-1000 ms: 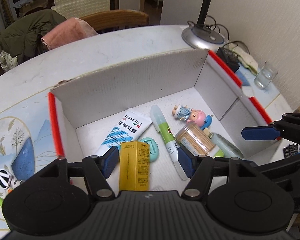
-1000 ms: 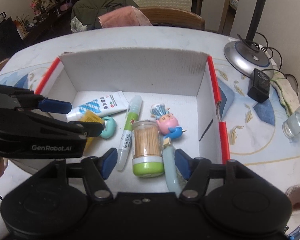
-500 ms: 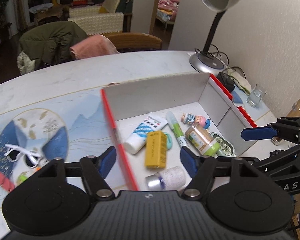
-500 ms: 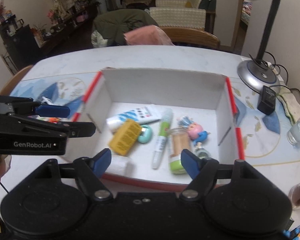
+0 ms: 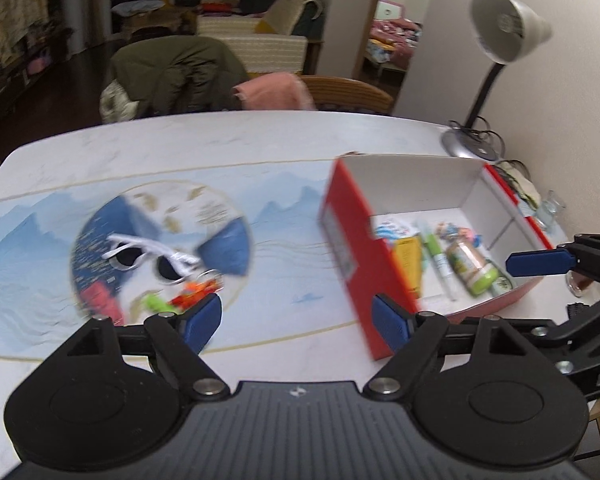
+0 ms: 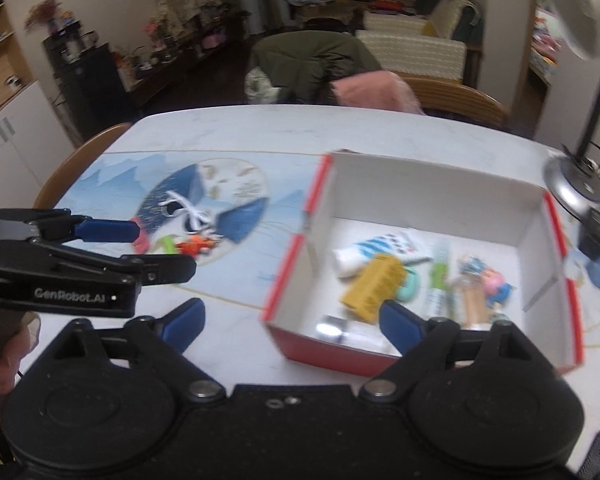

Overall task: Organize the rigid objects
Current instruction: 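Lift both tools out of the shoebox and move back toward the mat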

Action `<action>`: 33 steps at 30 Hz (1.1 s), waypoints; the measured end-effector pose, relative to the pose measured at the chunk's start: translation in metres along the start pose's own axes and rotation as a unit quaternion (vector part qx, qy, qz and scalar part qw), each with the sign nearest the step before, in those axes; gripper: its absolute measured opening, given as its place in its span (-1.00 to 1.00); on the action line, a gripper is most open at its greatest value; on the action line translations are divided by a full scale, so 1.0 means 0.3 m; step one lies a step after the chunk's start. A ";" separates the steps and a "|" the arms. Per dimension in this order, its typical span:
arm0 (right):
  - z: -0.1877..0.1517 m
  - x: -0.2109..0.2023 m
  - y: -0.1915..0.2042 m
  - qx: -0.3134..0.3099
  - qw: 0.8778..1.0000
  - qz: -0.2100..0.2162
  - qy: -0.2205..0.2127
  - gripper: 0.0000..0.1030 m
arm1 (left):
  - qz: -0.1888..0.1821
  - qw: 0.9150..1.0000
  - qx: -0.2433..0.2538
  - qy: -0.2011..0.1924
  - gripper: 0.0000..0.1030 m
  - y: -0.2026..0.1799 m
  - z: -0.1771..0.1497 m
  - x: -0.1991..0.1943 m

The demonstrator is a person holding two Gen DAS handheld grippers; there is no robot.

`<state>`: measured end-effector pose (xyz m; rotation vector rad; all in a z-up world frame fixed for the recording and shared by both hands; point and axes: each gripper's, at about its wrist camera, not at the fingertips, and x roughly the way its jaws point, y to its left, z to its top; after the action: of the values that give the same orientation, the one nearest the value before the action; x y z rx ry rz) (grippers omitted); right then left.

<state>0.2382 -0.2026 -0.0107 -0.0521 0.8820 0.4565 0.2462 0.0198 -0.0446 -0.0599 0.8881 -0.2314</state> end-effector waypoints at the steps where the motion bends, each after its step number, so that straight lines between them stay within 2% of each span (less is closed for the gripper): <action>1: 0.005 0.008 0.026 -0.004 1.000 0.005 -0.001 0.87 | 0.004 1.000 -0.004 0.004 0.61 0.031 -0.009 -0.003; 8: 0.026 0.092 0.168 -0.015 0.999 0.029 0.002 0.89 | 0.024 0.999 -0.036 0.029 0.69 0.250 -0.083 -0.002; 9: 0.029 0.105 0.184 -0.017 0.999 0.028 0.004 0.89 | 0.024 0.998 -0.040 0.030 0.78 0.279 -0.091 -0.003; 10: 0.031 0.120 0.199 -0.018 0.999 0.030 0.007 0.89 | 0.027 0.998 -0.043 0.030 0.98 0.304 -0.098 -0.002; 11: 0.034 0.136 0.214 -0.017 0.999 0.031 0.010 0.88 | 0.031 0.998 -0.045 0.029 1.00 0.328 -0.105 -0.001; 22: 0.055 0.320 0.366 -0.025 0.998 0.026 0.042 0.78 | 0.041 0.997 -0.063 0.029 1.00 0.550 -0.113 0.086; 28: 0.066 0.432 0.427 -0.029 0.998 0.011 0.063 0.73 | 0.012 0.995 -0.091 0.042 1.00 0.636 -0.104 0.184; 33: 0.068 0.524 0.453 -0.029 0.996 0.001 0.082 0.63 | 0.017 0.997 -0.061 0.037 1.00 0.652 -0.097 0.240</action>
<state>0.2840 -0.0180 -0.0971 -0.1433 1.0305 0.4843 0.3017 0.1954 -0.1466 -0.1511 0.9765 -0.1483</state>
